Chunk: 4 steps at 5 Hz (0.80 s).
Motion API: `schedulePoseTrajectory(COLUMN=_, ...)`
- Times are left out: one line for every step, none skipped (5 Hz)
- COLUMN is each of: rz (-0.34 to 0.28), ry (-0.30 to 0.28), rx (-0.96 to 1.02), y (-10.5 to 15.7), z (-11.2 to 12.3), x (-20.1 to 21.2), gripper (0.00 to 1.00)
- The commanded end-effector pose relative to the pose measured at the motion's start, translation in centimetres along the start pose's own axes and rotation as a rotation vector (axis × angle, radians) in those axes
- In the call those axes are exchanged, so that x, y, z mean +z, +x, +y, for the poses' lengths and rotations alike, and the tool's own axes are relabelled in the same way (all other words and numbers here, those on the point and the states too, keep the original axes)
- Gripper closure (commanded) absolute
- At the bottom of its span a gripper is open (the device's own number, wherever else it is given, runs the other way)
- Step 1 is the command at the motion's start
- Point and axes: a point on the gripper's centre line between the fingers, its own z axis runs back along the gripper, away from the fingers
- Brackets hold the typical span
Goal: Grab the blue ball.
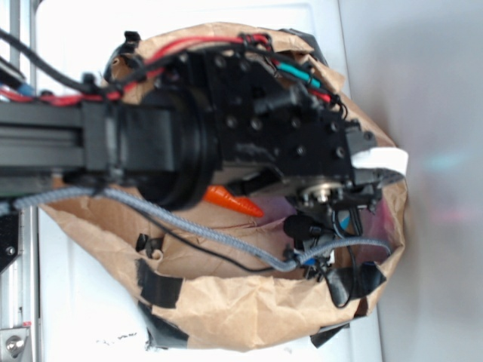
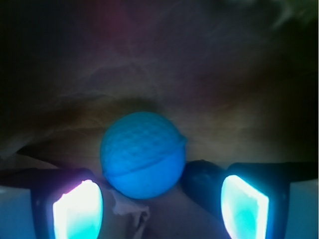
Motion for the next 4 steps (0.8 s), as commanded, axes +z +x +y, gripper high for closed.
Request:
schedulePoseTrajectory(rz=-0.038, ry=-0.129, rx=-0.128, y=1.1, z=-2.8, x=0.5, gripper=0.00)
schedulePoseTrajectory(rz=-0.058, ry=-0.123, rx=-0.100, y=1.9, z=-2.8, x=1.0, gripper=0.00)
schedulePoseTrajectory(rz=-0.059, ry=-0.093, rx=-0.056, y=3.3, z=-2.4, x=0.7, gripper=0.00)
schedulePoseTrajectory(rz=-0.049, ry=-0.060, rx=-0.031, y=4.3, z=-2.2, x=-0.3, gripper=0.00)
